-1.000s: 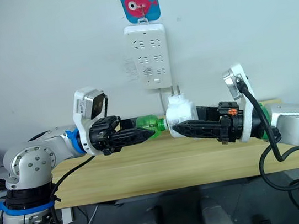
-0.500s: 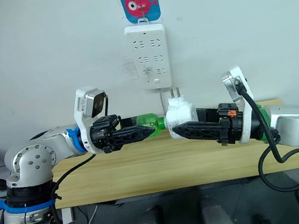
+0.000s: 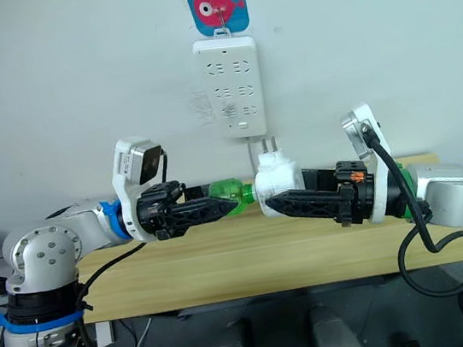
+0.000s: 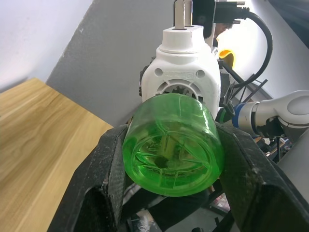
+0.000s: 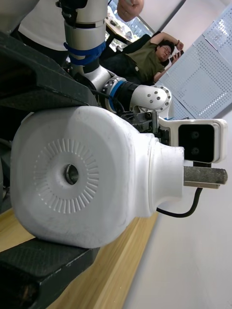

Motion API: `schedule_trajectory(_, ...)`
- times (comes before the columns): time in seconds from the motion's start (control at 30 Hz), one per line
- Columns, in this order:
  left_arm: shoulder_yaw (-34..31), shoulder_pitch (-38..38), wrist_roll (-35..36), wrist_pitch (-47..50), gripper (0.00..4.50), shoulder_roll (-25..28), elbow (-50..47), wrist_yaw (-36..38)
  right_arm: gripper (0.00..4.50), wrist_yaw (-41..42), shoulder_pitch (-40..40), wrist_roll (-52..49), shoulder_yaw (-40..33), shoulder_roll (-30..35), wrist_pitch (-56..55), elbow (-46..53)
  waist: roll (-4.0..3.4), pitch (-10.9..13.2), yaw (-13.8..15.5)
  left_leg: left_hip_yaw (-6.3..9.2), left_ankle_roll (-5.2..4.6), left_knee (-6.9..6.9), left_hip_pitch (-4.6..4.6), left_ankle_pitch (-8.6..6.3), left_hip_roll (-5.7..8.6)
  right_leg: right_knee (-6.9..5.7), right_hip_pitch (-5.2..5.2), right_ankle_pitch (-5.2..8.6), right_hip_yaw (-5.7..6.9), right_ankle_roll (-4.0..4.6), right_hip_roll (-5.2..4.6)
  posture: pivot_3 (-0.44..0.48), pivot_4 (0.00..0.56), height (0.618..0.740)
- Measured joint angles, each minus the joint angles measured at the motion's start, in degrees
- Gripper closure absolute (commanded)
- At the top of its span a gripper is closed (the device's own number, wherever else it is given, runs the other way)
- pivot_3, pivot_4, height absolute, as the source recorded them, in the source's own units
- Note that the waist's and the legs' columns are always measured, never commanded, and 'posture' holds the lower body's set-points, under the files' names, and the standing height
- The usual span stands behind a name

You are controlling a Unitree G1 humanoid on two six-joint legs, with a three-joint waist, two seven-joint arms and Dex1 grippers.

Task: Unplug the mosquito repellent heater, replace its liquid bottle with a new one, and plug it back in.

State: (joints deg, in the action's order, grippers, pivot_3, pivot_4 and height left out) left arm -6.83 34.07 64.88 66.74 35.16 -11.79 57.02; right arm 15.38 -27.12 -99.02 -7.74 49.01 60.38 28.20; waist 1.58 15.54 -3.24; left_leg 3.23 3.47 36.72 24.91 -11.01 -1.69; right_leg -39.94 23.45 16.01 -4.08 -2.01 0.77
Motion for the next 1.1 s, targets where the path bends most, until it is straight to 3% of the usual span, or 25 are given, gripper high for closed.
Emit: schedule_trajectory(1.1, 1.6, -0.2, -0.7, -0.7, 2.16, -1.5, -2.0, 0.9, 1.52, 0.4, 1.9, -2.7, 0.6, 2.3, -0.7, -0.2, 0.00, 0.0, 0.0, -0.01, 0.00, 0.03, 0.00, 0.00, 0.00, 0.00, -0.01, 0.00, -0.01, -0.01, 0.01, -0.052, 0.168, 0.740)
